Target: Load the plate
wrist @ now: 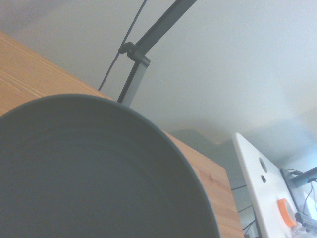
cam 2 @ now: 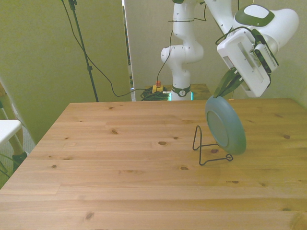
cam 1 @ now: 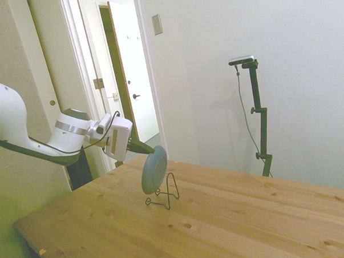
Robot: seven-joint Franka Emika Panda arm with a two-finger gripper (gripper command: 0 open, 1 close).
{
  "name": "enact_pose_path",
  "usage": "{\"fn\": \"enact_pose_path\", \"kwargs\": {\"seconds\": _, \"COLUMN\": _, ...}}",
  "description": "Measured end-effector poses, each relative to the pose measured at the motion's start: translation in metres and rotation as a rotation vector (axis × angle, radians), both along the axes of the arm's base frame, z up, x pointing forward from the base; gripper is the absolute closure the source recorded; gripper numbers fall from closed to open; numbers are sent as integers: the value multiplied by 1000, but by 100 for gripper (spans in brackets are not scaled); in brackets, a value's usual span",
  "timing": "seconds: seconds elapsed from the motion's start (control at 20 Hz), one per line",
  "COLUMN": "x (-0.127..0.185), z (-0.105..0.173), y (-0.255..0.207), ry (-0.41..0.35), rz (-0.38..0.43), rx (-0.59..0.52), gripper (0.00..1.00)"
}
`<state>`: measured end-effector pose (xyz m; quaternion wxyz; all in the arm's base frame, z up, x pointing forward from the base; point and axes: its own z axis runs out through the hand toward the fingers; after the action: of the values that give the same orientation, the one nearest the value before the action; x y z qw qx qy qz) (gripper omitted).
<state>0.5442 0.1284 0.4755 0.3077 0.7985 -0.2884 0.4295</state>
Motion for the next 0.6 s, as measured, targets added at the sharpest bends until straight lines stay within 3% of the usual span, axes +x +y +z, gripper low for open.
{"fn": "enact_pose_path", "kwargs": {"seconds": 0.2, "x": -3, "z": -9, "y": -3, "ry": -8, "rz": 4, "rx": -38, "gripper": 100}}
{"fn": "enact_pose_path", "kwargs": {"seconds": 0.6, "x": -4, "z": 5, "y": -10, "ry": -37, "rz": 0, "rx": -52, "gripper": 100}}
